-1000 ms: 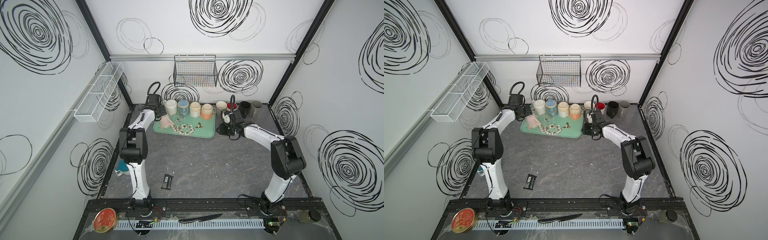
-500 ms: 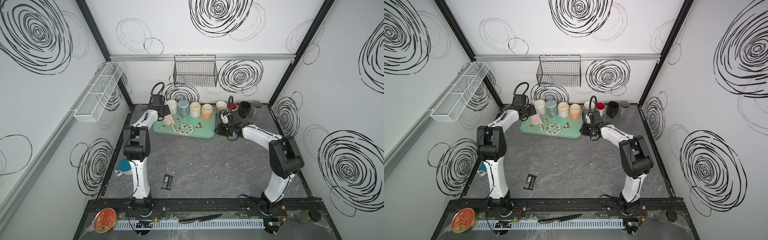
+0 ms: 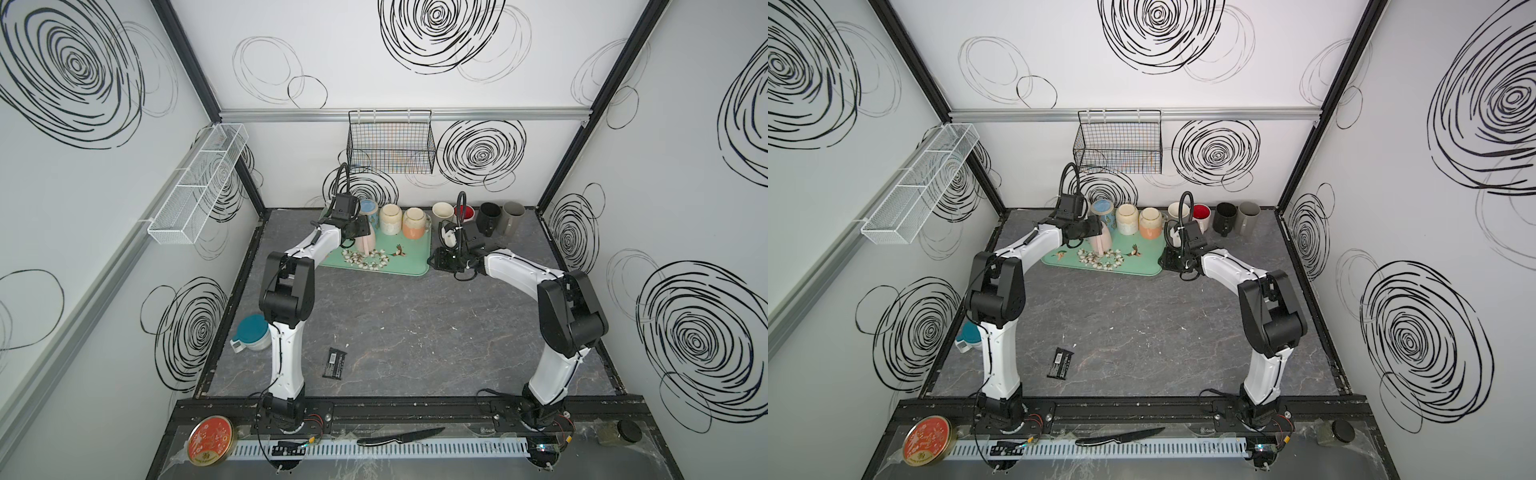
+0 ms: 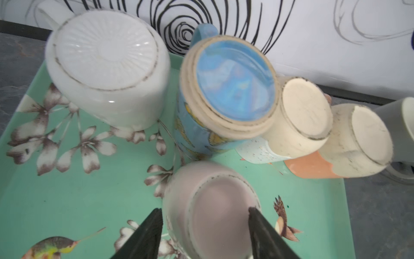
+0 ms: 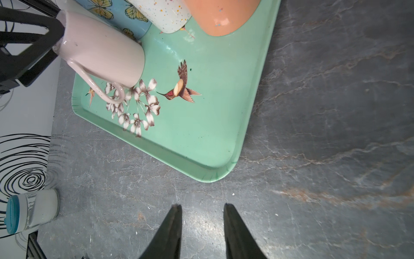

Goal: Turn the mug right side up
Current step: Move the mug to the tray.

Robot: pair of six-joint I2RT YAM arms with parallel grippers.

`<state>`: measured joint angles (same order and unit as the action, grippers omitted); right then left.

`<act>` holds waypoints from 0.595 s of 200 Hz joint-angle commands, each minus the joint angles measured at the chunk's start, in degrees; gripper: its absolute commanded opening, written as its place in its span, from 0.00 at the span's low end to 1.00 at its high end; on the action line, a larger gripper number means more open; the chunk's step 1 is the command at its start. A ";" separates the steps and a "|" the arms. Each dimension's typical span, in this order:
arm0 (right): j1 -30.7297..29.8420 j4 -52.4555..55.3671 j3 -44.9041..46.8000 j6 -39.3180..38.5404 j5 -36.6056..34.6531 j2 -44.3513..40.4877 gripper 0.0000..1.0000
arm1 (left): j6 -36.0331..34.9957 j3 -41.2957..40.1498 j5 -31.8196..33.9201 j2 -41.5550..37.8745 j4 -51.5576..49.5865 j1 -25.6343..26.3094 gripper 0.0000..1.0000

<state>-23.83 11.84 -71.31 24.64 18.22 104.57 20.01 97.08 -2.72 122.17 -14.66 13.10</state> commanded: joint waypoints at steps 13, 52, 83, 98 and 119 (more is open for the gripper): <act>-0.42 -0.37 -0.88 0.67 1.78 1.85 0.36 | -1.24 -2.42 -0.46 -1.00 -5.11 3.37 0.64; -1.61 -0.17 -4.17 1.44 2.49 4.24 0.36 | -1.80 -3.23 2.93 -4.74 -5.27 4.68 0.66; -3.19 -0.01 -7.35 2.20 2.71 6.56 0.36 | -1.82 -6.29 7.62 -9.95 -3.85 6.80 0.66; -3.93 0.03 -8.52 2.68 2.86 7.58 0.36 | -1.30 -8.29 10.35 -11.87 -3.11 8.22 0.67; -4.81 -0.05 -9.50 3.28 2.92 8.41 0.36 | -0.21 -10.67 13.94 -13.07 -2.75 10.54 0.67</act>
<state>-27.59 11.68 -78.87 26.55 20.43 111.72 19.33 88.71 5.32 111.94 -17.91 21.47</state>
